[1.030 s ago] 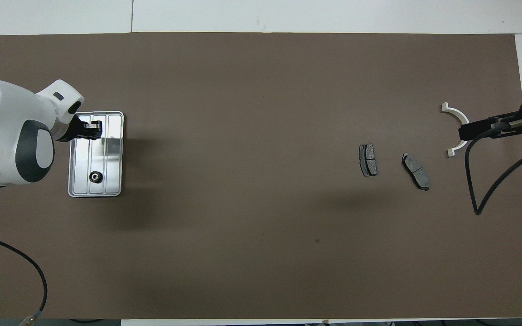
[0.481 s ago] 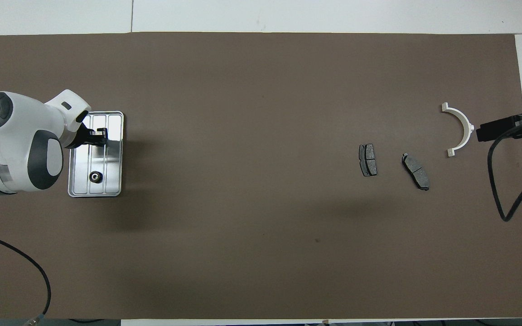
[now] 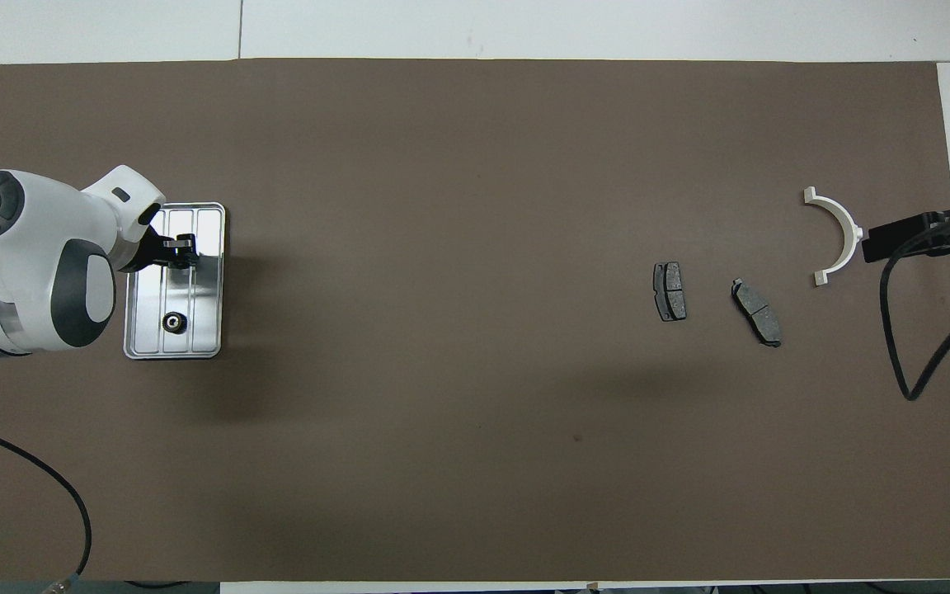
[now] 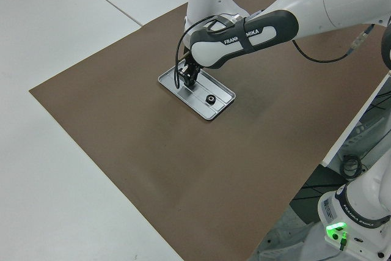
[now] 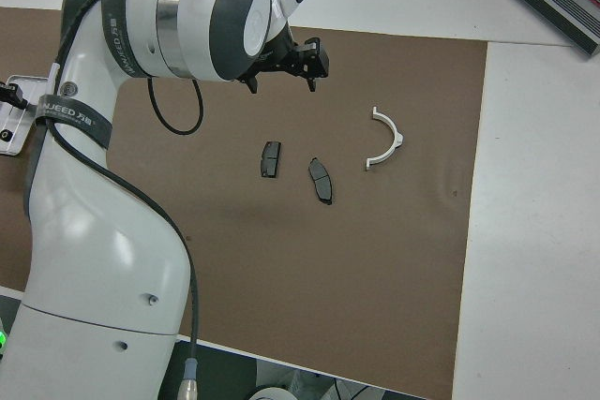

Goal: Pick bearing gear from pile to tray

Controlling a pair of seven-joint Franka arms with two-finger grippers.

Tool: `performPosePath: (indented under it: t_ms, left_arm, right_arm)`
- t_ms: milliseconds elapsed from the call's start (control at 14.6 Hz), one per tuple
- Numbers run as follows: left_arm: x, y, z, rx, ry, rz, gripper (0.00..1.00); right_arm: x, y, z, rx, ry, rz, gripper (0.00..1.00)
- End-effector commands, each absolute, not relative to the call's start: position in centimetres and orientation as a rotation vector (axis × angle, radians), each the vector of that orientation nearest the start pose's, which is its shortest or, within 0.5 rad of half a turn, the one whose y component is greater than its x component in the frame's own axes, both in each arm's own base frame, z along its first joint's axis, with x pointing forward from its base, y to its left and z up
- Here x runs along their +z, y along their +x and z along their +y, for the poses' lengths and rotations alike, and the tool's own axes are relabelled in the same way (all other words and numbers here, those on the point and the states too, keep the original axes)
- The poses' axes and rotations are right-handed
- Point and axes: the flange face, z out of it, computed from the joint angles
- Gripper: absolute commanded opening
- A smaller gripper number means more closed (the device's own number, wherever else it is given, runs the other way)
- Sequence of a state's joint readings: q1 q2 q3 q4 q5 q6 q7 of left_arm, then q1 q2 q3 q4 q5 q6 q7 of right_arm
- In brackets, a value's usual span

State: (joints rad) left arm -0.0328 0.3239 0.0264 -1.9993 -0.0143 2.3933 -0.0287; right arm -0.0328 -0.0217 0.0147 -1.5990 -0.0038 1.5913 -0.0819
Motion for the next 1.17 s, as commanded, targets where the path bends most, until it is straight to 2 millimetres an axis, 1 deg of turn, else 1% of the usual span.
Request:
performPosePath:
  t_ms: [0, 137, 275, 343, 481, 618, 686, 755, 824, 1030, 1098]
  left_arm:
    - [33.0, 61.5, 0.2, -0.157, -3.133, -0.044, 1.0]
    - [38.0, 61.1, 1.1, -0.126, -3.136, -0.069, 1.0]
    - [42.8, 60.0, 0.9, -0.061, -3.14, -0.067, 1.0]
    - [45.2, 59.2, 0.6, -0.041, -3.141, -0.067, 1.0]
    - [49.4, 57.5, 0.2, -0.005, -3.143, -0.062, 1.0]
    - [53.6, 55.3, 0.2, -0.022, -3.146, -0.064, 1.0]
    - [55.3, 54.0, 0.4, -0.014, -3.147, -0.069, 1.0]
    - [56.7, 52.9, 0.5, -0.019, -3.148, -0.069, 1.0]
    - [57.6, 52.3, 0.6, -0.019, -3.15, -0.074, 1.0]
    - [57.4, 52.0, 0.2, -0.007, -3.149, -0.044, 1.0]
    - [57.3, 52.0, 0.3, -0.007, -3.149, -0.061, 1.0]
  right_arm:
    - [62.3, 54.9, -0.9, -0.005, -3.139, -0.031, 1.0]
    - [62.2, 55.0, -0.8, -0.01, -3.137, -0.022, 1.0]
    - [62.3, 55.0, -0.8, -0.012, -3.136, -0.024, 1.0]
    - [62.3, 55.0, -0.8, -0.012, -3.136, -0.024, 1.0]
    - [62.3, 55.0, -0.8, -0.012, -3.137, -0.024, 1.0]
    - [62.3, 55.0, -0.8, -0.012, -3.137, -0.022, 1.0]
    - [62.3, 55.0, -0.8, -0.012, -3.137, -0.024, 1.0]
    - [62.3, 55.0, -0.8, -0.012, -3.137, -0.024, 1.0]
    - [62.3, 55.0, -0.8, -0.01, -3.137, -0.024, 1.0]
    - [62.3, 54.9, -0.8, 0.0, -3.137, -0.024, 1.0]
    - [62.3, 54.9, -0.8, 0.0, -3.137, -0.024, 1.0]
